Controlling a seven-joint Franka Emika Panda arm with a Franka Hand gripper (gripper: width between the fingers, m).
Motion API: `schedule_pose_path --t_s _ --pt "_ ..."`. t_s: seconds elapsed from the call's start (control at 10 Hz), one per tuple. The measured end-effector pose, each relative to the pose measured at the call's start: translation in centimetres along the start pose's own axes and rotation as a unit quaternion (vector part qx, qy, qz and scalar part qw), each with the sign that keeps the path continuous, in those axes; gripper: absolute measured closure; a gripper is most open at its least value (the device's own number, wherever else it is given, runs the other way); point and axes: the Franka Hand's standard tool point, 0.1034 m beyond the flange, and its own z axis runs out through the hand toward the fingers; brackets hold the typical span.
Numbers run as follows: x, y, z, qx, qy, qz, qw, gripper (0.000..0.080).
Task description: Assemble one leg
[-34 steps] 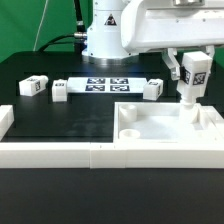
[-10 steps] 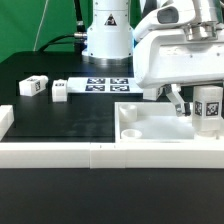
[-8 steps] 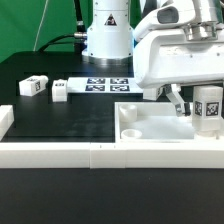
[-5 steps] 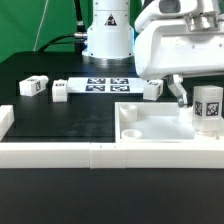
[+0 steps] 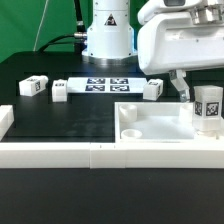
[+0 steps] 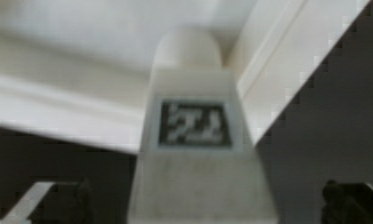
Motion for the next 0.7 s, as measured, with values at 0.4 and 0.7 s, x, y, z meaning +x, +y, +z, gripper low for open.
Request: schedule_pose_path --t_s 0.4,0.7 --pt "0.21 0.69 -0.09 0.027 -0.123 0.002 0.992 0.0151" --pt "0.34 0.59 0.08 0.023 -0.109 0.004 0.994 0.0407"
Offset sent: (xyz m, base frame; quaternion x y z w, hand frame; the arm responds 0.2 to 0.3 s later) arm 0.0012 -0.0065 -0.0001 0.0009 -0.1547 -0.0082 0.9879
